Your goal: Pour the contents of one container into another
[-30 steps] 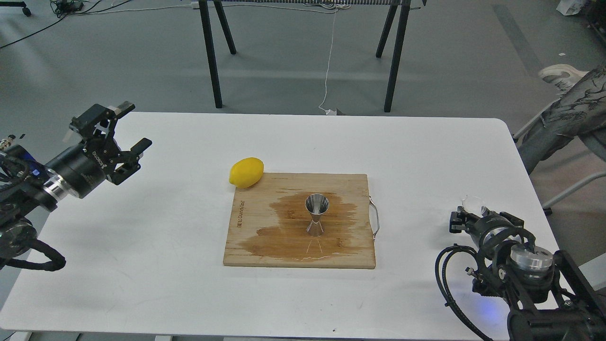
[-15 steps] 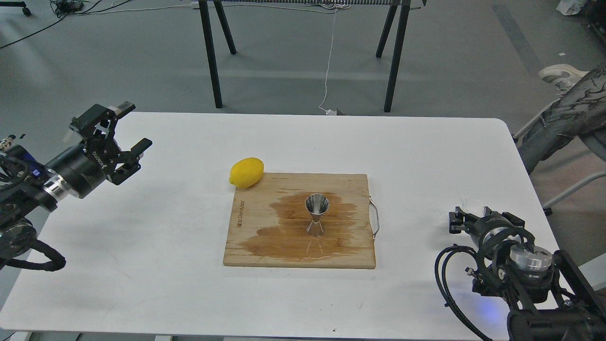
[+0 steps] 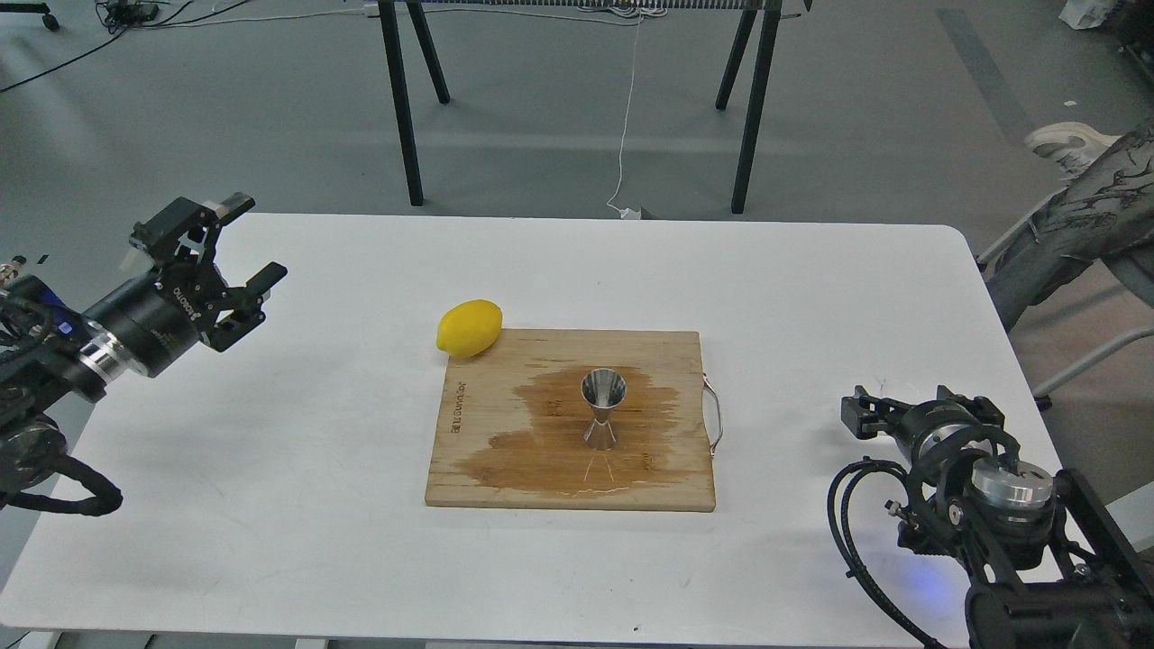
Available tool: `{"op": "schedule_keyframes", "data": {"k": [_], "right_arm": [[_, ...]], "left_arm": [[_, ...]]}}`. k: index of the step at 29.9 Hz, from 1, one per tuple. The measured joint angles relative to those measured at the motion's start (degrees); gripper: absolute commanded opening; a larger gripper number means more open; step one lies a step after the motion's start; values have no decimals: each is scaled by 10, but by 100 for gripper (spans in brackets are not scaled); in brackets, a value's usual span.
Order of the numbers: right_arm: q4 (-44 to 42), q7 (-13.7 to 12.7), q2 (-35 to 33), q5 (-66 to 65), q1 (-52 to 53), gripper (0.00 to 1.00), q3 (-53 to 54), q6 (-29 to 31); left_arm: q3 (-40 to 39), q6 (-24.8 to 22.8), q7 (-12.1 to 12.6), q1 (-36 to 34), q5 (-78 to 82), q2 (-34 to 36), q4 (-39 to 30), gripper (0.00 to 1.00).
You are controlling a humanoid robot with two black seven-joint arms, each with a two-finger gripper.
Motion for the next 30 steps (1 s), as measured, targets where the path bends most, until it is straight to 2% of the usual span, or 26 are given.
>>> {"op": "schedule_keyframes", "data": {"k": [7, 12, 16, 20, 24, 26, 30], "right_arm": [[55, -8, -40, -43, 52, 99, -39, 0], [65, -44, -117, -82, 135, 99, -117, 18], [47, -61, -188, -86, 186, 99, -170, 133], [12, -65, -234, -87, 196, 99, -187, 311], [-55, -67, -249, -82, 196, 99, -193, 498], [-87, -68, -252, -81, 196, 99, -203, 543], [-111, -68, -258, -82, 196, 99, -230, 559]], "left_arm": [[-2, 0, 0, 0, 0, -2, 0, 96], [-8, 0, 0, -3, -2, -8, 0, 96], [-26, 0, 0, -6, -6, -18, 0, 96], [-38, 0, 0, -8, -18, -19, 0, 97], [-40, 0, 0, -11, -37, -19, -1, 97], [-40, 0, 0, -15, -41, -17, -1, 97], [-41, 0, 0, -20, -44, -14, -1, 97]]}}
